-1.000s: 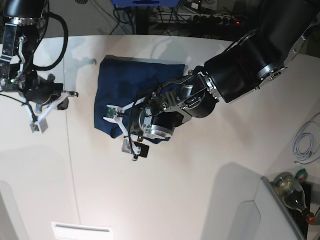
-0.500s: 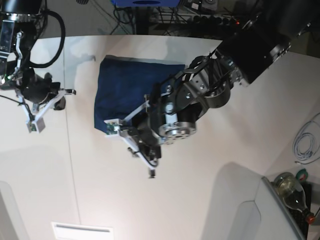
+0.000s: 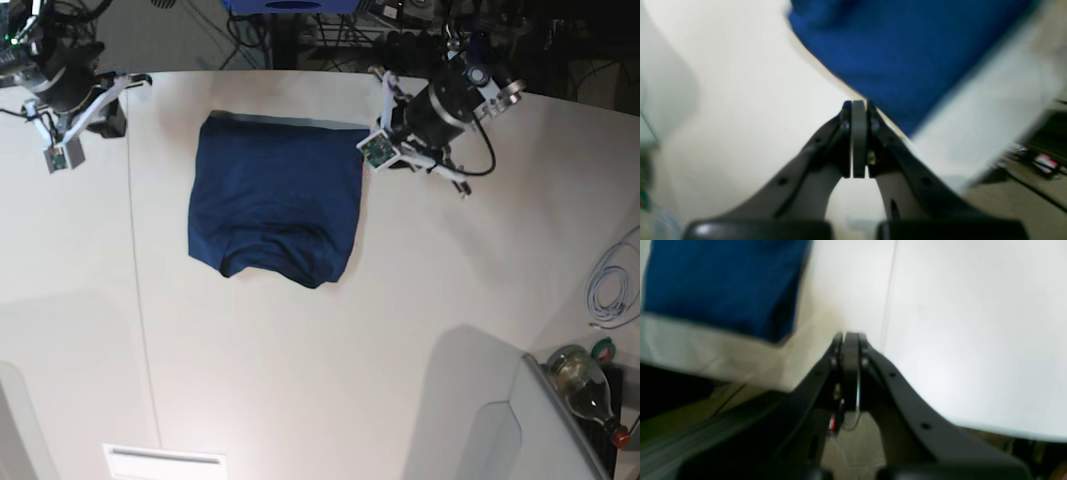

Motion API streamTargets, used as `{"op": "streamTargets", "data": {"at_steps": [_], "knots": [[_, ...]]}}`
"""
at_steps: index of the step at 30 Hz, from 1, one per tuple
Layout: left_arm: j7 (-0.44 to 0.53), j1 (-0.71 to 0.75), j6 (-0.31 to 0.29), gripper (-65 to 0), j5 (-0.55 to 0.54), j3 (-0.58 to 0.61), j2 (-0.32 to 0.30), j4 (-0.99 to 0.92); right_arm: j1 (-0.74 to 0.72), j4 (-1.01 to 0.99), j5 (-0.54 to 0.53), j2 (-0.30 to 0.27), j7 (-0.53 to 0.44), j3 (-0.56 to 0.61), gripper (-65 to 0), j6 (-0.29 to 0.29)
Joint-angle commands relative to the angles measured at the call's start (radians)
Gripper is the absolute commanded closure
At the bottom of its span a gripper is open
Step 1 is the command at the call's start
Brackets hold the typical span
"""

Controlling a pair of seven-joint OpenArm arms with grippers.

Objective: Layout the t-shirt on the table in an organized manner, then fold the t-shirt properly

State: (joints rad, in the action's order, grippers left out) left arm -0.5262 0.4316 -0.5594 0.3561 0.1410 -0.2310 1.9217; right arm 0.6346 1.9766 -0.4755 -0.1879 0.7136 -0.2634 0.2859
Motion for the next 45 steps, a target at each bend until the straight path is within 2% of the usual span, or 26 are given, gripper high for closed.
{"op": "streamTargets", "data": {"at_steps": [1, 3, 5, 7, 12, 17, 19, 22, 24, 29, 31, 34, 36, 38, 40, 42, 45], "knots": [[0.045, 0.040, 0.003, 0.0, -0.009, -0.017, 0.000, 0.022, 0.031, 0.022, -0.009, -0.006, -0.016, -0.006, -0.6, -0.001], [0.079, 0.114, 0.003, 0.0, -0.007, -0.057, 0.000, 0.022, 0.081, 0.022, -0.009, 0.001, -0.016, -0.006, -0.6, -0.001], [0.091, 0.175, 0.003, 0.0, -0.009, -0.086, -0.001, 0.022, 0.143, 0.022, -0.009, 0.040, -0.016, -0.015, -0.6, -0.006], [0.091, 0.224, 0.003, 0.0, -0.010, -0.091, -0.023, 0.019, 0.212, 0.034, -0.009, 0.080, -0.016, -0.063, -0.8, -0.035], [0.097, 0.299, 0.005, 0.0, -0.010, -0.031, -0.077, -0.021, 0.302, 0.019, -0.009, 0.164, -0.009, -0.159, -0.8, -0.043], [0.097, 0.338, 0.011, 0.0, -0.010, 0.053, -0.126, -0.126, 0.322, -0.124, -0.009, 0.229, -0.007, -0.162, -0.5, -0.043], [0.097, 0.336, 0.068, 0.0, -0.012, 0.101, -0.152, -0.213, 0.293, -0.240, -0.009, 0.255, -0.015, -0.162, -0.5, -0.043], [0.100, 0.312, 0.178, 0.0, -0.061, 0.157, -0.170, -0.357, 0.215, -0.437, -0.009, 0.255, -0.015, -0.162, -0.3, -0.043], [0.114, 0.284, 0.226, 0.0, -0.125, 0.180, -0.170, -0.457, 0.155, -0.577, -0.009, 0.238, -0.015, -0.162, -0.2, -0.037], [0.251, 0.186, 0.244, 0.0, -0.291, 0.225, -0.158, -0.790, -0.037, -0.983, -0.007, 0.156, -0.050, -0.104, -0.2, 0.022], [0.346, 0.126, 0.246, 0.0, -0.345, 0.240, -0.133, -0.967, -0.129, -1.184, -0.007, 0.112, -0.137, -0.038, -0.2, 0.054], [0.555, 0.017, 0.275, 0.0, -0.404, 0.220, -0.063, -1.321, -0.270, -1.546, -0.007, 0.069, -0.381, 0.108, -0.6, 0.080], [0.708, -0.090, 0.292, 0.0, -0.406, 0.228, 0.006, -1.634, -0.339, -1.775, -0.007, 0.072, -0.608, 0.224, -0.6, 0.080], [0.846, -0.179, 0.293, 0.0, -0.395, 0.239, 0.068, -1.893, -0.367, -1.885, -0.007, 0.084, -0.809, 0.361, -0.6, 0.075], [0.954, -0.208, 0.293, 0.0, -0.395, 0.230, 0.107, -1.922, -0.361, -1.904, -0.007, 0.106, -0.978, 0.517, -0.6, 0.074], [0.977, -0.196, 0.293, 0.0, -0.414, 0.227, 0.123, -1.922, -0.348, -1.899, -0.009, 0.107, -1.030, 0.645, -0.6, 0.074], [0.920, -0.187, 0.293, 0.0, -0.481, 0.227, 0.149, -1.881, -0.344, -1.904, -0.010, 0.106, -1.032, 0.766, -0.6, 0.074]]}}
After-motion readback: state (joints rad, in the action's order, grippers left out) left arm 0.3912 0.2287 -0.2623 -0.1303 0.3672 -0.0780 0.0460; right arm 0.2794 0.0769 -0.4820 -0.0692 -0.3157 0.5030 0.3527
